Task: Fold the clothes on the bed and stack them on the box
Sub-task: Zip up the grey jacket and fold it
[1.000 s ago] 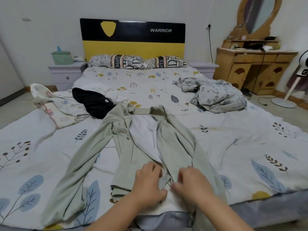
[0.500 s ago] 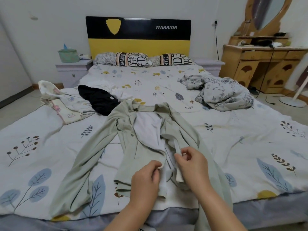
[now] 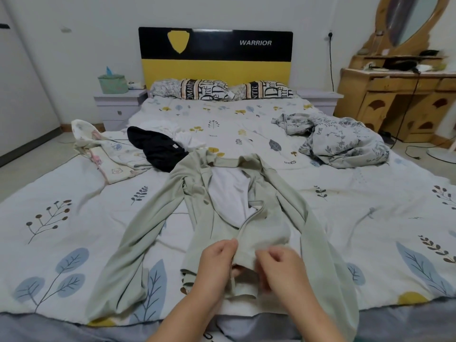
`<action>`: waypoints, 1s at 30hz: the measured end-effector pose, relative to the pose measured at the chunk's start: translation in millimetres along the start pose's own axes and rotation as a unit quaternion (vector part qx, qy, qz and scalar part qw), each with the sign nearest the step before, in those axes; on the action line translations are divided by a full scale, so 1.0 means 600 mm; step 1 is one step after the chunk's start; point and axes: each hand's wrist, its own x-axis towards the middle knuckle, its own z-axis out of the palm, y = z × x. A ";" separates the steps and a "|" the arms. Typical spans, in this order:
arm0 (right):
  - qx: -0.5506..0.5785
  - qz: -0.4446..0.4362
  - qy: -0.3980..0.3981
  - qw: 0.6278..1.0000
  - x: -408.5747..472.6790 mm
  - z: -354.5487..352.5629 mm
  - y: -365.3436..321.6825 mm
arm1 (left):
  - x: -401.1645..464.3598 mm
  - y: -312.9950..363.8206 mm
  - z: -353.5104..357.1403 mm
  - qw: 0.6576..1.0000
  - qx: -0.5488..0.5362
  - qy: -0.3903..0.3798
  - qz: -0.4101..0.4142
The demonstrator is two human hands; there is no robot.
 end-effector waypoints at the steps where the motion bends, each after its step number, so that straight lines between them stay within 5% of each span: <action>1: 0.012 0.035 -0.046 0.998 -0.007 0.004 0.000 | 0.001 0.001 0.002 1.000 -0.029 -0.005 -0.008; 4: 0.154 0.152 -0.142 0.966 -0.021 0.012 -0.009 | -0.001 0.009 0.008 0.995 -0.094 -0.025 -0.015; 10: 0.385 0.170 -0.050 0.906 -0.010 0.036 -0.010 | 0.007 0.018 0.019 0.995 0.063 -0.003 0.072; 15: 0.493 0.191 -0.099 0.843 0.008 0.020 -0.019 | 0.008 0.025 0.024 0.992 0.080 0.014 0.096; 22: 0.530 0.137 -0.032 0.836 0.032 0.009 -0.006 | 0.026 0.025 0.025 0.983 -0.161 0.093 -0.011; 30: 0.474 0.124 -0.046 0.871 0.035 0.017 0.008 | 0.025 0.019 0.030 0.991 -0.083 0.081 0.060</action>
